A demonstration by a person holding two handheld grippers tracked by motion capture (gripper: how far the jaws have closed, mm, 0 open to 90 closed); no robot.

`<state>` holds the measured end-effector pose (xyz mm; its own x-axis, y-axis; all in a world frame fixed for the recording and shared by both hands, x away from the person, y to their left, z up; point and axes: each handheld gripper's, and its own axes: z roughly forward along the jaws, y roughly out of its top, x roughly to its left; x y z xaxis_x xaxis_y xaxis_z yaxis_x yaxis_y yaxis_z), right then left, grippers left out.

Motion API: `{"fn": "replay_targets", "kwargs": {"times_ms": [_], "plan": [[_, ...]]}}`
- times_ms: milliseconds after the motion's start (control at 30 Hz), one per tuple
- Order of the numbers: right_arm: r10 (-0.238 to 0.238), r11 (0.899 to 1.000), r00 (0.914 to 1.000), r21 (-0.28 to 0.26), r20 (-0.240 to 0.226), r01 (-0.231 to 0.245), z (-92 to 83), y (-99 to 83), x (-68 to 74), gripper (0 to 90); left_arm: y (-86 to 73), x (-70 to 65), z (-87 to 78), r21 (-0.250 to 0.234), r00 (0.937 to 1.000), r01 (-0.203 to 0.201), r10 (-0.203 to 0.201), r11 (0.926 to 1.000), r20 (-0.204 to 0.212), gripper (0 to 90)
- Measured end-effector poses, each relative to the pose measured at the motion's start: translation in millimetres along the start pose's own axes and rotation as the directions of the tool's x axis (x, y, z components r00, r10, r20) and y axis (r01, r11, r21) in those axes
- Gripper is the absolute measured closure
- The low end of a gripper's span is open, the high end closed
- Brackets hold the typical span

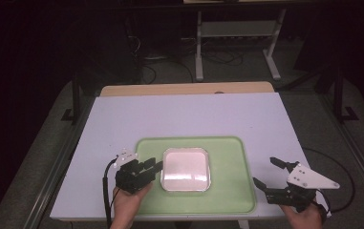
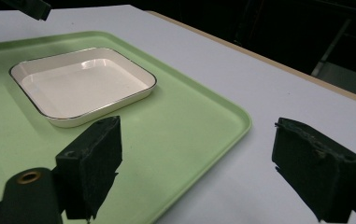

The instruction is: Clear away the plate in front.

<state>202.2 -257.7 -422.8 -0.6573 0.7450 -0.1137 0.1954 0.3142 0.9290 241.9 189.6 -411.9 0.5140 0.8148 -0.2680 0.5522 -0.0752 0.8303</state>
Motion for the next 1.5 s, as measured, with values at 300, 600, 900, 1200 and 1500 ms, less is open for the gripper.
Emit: {"fn": "replay_targets", "kwargs": {"times_ms": [300,600,900,1200,1500], "plan": [[0.004,1.0,1.0,0.0,0.009,-0.004,-1.4,-0.8,-1.8,15.1,3.0,9.0,-11.0,-0.015,0.9974,-0.063,0.064,0.9979,0.035,56.5],[0.014,1.0,0.9998,-0.004,0.015,-0.014,-2.1,-1.0,-2.5,14.8,5.8,15.8,-21.0,-0.023,0.9918,-0.12,0.121,0.9925,0.041,45.6],[0.023,1.0,0.9995,-0.005,0.02,-0.023,-2.5,-2.0,-4.7,14.8,10.7,21.1,-31.5,-0.027,0.9791,-0.195,0.196,0.9804,0.052,36.0],[0.028,1.0,0.9994,0.002,0.022,-0.028,-1.6,-2.6,-5.3,14.6,8.4,29.0,-42.0,-0.054,0.972,-0.224,0.227,0.9731,0.06,27.8],[0.026,1.0,0.9995,0.007,0.018,-0.026,0.5,-2.6,-4.8,14.4,-1.0,37.6,-53.1,-0.06,0.9643,-0.25,0.254,0.9663,0.074,20.9]]}}
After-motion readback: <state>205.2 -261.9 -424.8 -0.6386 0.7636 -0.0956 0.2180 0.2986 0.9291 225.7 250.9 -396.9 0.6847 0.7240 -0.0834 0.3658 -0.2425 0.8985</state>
